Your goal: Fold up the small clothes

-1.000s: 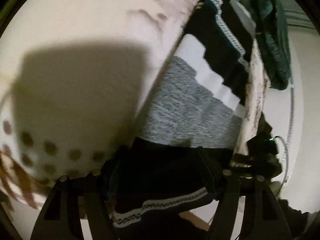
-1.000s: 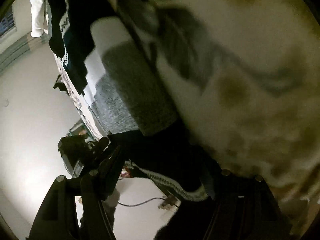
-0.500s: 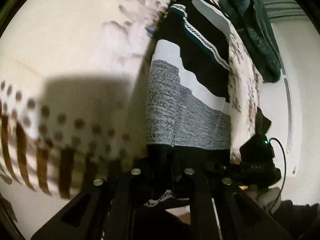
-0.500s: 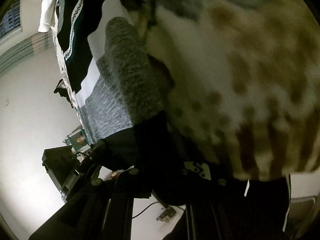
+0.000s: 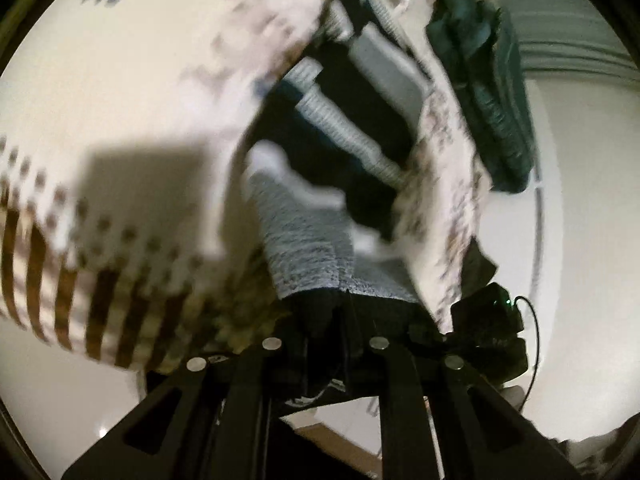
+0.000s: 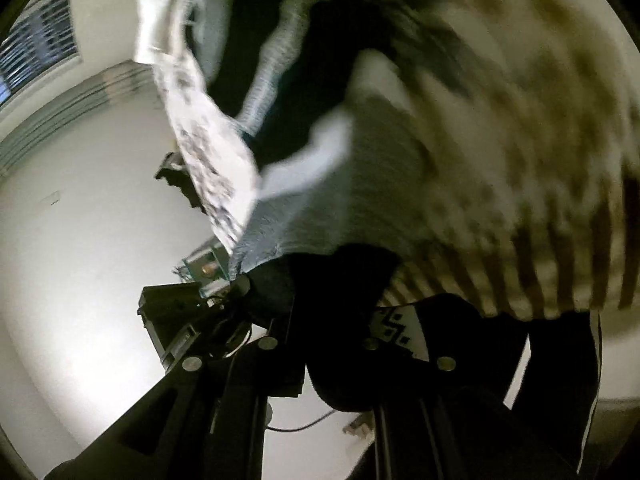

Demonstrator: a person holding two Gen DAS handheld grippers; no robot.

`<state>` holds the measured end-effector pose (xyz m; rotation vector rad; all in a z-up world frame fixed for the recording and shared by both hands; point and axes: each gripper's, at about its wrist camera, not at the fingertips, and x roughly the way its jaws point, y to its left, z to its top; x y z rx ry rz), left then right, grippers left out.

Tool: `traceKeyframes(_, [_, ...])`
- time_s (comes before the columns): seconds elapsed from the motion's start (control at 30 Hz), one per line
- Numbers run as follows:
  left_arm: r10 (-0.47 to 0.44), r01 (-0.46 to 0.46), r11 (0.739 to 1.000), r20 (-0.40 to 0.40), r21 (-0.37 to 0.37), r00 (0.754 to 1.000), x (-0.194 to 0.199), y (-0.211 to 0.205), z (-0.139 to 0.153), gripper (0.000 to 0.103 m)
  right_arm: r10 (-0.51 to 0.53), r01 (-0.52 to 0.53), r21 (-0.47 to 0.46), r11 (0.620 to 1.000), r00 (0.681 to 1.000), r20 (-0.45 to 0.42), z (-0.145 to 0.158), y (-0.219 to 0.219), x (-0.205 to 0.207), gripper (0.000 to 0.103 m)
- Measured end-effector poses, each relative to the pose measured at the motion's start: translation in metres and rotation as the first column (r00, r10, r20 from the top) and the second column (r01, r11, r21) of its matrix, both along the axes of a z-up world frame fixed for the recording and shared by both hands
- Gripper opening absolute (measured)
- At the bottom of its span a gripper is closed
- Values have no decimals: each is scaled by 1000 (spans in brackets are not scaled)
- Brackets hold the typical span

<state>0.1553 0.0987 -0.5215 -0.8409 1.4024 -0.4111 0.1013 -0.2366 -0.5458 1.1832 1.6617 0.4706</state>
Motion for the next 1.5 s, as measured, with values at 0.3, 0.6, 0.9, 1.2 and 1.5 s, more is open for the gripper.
traceKeyframes(0.3, [63, -53, 996, 142, -68, 988, 128, -12, 43, 10, -115, 110, 58, 992, 990, 80, 38, -17, 130, 14])
traceKeyframes(0.6, [196, -182, 940, 21, -289, 980, 270, -1, 8, 34, -305, 301, 116, 946, 952, 17, 29, -35, 282, 43])
traceKeyframes(0.9, [286, -304, 867, -103, -395, 953, 335, 13, -17, 41, -405, 409, 158, 899, 912, -61, 23, -35, 364, 66])
traceKeyframes(1.2, [352, -373, 848, -126, -378, 928, 353, 38, -23, 41, -393, 412, 123, 903, 906, -156, 0, -37, 371, 70])
traceKeyframes(1.5, [234, -218, 960, 77, -178, 969, 341, 33, 8, 41, -379, 405, 150, 902, 909, -175, 14, -31, 388, 73])
